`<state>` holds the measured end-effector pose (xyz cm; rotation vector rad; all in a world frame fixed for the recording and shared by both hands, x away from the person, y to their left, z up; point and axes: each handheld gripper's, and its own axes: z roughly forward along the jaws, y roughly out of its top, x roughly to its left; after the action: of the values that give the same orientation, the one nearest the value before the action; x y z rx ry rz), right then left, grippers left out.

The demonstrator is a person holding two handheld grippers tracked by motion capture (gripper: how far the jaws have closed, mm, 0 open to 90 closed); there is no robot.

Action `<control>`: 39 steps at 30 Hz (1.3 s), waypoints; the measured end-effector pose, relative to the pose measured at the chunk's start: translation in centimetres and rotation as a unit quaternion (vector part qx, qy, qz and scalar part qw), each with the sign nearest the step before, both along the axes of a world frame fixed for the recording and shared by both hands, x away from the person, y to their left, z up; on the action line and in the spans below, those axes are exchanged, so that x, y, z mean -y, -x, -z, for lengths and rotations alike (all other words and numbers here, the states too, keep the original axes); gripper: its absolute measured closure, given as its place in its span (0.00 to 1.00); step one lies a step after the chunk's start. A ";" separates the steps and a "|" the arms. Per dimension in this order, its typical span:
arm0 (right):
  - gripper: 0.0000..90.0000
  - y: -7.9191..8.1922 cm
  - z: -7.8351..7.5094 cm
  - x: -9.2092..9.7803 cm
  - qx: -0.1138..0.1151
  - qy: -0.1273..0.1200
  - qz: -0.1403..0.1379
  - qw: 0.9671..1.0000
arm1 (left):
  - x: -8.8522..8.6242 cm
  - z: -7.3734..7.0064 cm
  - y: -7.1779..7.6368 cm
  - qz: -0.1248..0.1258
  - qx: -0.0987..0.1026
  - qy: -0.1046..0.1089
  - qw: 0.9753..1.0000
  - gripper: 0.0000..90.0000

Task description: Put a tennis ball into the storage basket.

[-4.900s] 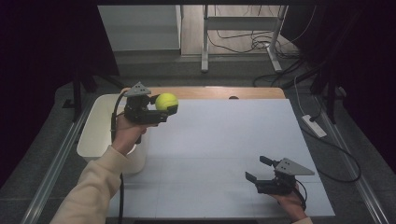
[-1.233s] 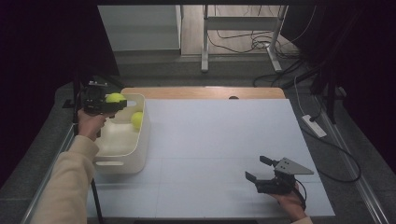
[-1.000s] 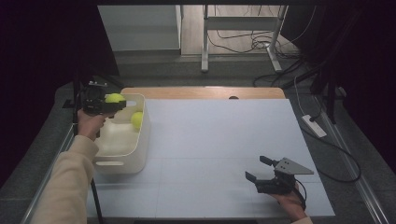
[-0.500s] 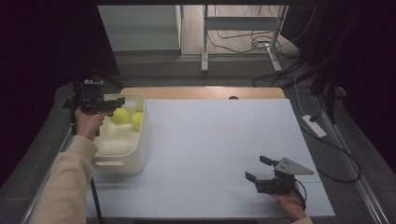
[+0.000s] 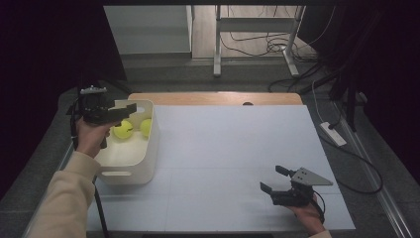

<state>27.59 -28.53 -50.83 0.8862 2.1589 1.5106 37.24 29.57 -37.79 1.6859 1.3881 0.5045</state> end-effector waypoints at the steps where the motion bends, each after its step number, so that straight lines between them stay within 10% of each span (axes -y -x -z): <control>1: 0.13 0.0 0.0 0.0 0.000 0.000 0.000 1.000 | 0.1 0.0 0.2 0.004 0.002 0.002 1.000 0.12; 20: 0.13 -0.2 -0.1 -0.1 0.000 -0.003 -0.006 1.000 | 1.8 0.1 3.6 0.086 0.042 0.026 0.995 0.12; 36: 0.13 -0.1 -0.2 0.3 -0.001 -0.014 -0.005 1.000 | 4.3 1.0 6.0 0.154 0.057 0.043 0.985 0.12; 39: 0.13 -0.1 -0.2 0.4 0.000 -0.017 -0.006 1.000 | 5.4 1.0 6.9 0.179 0.070 0.035 0.981 0.12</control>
<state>27.71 -28.93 -50.61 0.8863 2.1477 1.5575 30.35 24.17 -38.76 1.7573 0.9611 0.3553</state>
